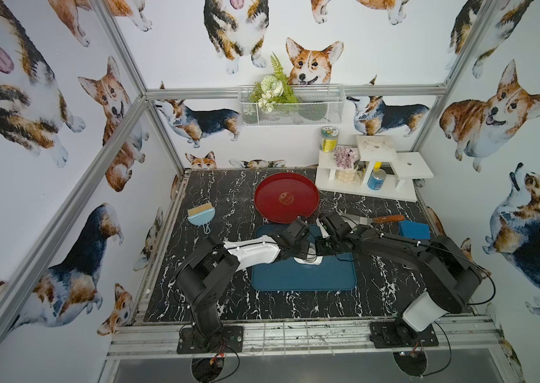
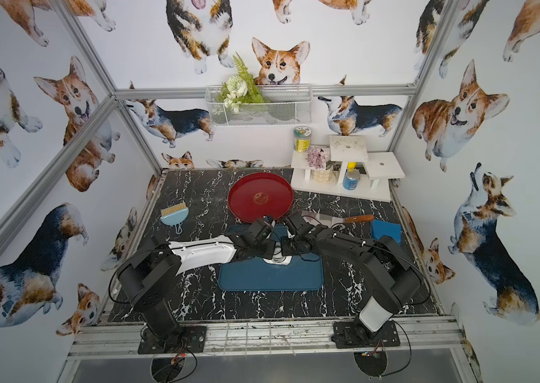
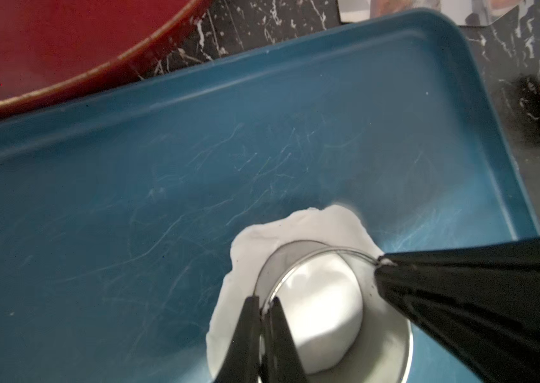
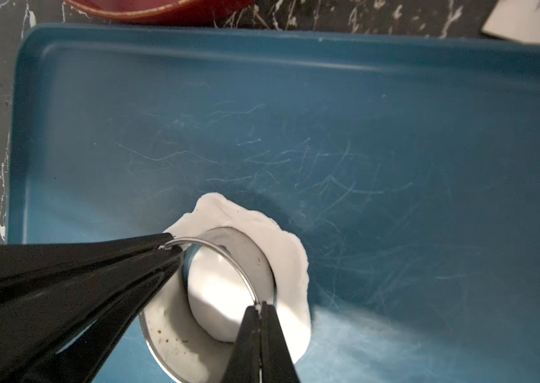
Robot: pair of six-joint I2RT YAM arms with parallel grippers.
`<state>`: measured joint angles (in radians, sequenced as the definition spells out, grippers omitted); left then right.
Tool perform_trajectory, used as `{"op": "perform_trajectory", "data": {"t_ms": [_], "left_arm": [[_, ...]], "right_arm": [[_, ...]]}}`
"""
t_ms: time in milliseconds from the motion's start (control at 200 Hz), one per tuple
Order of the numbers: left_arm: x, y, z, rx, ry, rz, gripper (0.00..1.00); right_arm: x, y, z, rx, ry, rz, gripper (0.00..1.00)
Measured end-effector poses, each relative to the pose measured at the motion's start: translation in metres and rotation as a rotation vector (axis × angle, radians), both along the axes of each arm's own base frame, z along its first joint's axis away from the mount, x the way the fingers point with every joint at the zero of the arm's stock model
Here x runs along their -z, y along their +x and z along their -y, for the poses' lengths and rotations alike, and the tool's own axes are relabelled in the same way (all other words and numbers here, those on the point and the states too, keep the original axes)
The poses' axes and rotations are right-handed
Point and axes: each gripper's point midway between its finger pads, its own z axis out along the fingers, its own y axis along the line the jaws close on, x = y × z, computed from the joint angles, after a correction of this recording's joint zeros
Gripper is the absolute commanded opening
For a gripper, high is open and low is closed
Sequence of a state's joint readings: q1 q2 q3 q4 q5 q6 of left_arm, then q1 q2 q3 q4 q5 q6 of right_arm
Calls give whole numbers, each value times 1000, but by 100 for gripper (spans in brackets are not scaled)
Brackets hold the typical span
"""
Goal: Roll out the dumpling wrappers from the dough
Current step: Press the dumpling wrapper on the work surface.
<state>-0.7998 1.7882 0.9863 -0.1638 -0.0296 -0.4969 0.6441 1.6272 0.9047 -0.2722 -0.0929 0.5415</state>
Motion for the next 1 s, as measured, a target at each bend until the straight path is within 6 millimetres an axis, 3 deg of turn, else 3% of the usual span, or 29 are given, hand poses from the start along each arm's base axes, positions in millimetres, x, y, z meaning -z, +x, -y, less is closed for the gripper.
{"op": "perform_trajectory", "data": {"t_ms": [245, 430, 561, 786, 1001], "left_arm": [[0, -4, 9, 6, 124, 34, 0], [-1, -8, 24, 26, 95, 45, 0], [-1, -6, 21, 19, 51, 40, 0], [-2, -4, -14, -27, 47, 5, 0], [-1, -7, -12, -20, 119, 13, 0]], "right_arm": [[-2, 2, 11, 9, 10, 5, 0], [-6, -3, 28, 34, 56, -9, 0], [-1, -6, 22, 18, 75, -27, 0], [1, -1, -14, -31, 74, -11, 0], [0, 1, -10, -23, 68, -7, 0]]}}
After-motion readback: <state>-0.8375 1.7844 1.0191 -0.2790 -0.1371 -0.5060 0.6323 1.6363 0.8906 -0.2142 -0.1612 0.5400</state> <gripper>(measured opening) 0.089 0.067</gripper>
